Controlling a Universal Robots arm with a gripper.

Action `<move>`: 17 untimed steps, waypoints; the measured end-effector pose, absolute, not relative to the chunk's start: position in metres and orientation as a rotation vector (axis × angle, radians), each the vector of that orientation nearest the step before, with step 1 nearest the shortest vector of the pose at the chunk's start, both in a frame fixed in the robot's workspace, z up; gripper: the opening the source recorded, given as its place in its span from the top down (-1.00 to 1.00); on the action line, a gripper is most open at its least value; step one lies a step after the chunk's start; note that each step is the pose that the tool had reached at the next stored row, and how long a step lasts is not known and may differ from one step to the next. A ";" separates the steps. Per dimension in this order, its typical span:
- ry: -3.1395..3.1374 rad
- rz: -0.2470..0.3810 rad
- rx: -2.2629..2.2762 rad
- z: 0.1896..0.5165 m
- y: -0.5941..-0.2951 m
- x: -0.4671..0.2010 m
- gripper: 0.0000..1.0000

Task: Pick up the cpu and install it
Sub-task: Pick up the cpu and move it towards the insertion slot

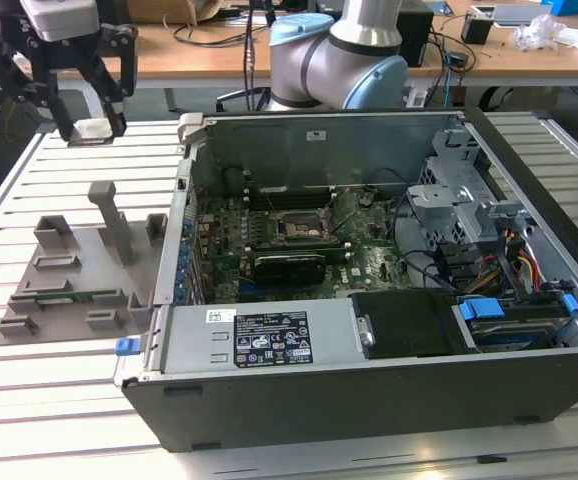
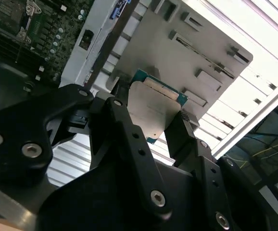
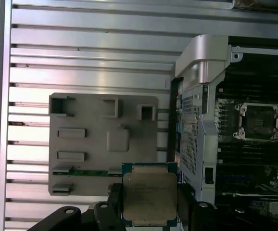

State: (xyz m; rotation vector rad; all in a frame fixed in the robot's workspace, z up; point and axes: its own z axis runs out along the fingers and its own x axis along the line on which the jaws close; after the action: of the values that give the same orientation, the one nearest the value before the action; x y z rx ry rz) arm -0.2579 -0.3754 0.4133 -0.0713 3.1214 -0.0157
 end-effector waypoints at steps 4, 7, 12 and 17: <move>3.123 -0.016 -0.071 0.413 -0.374 -0.237 -0.08; 3.123 -0.016 -0.072 0.413 -0.374 -0.226 -0.08; 3.124 -0.016 -0.071 0.413 -0.373 -0.212 -0.08; 3.125 -0.016 -0.071 0.413 -0.372 -0.200 -0.08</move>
State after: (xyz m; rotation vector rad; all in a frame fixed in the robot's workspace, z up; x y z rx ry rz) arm -0.2000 -0.3724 0.4132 -0.0714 3.1250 -0.0156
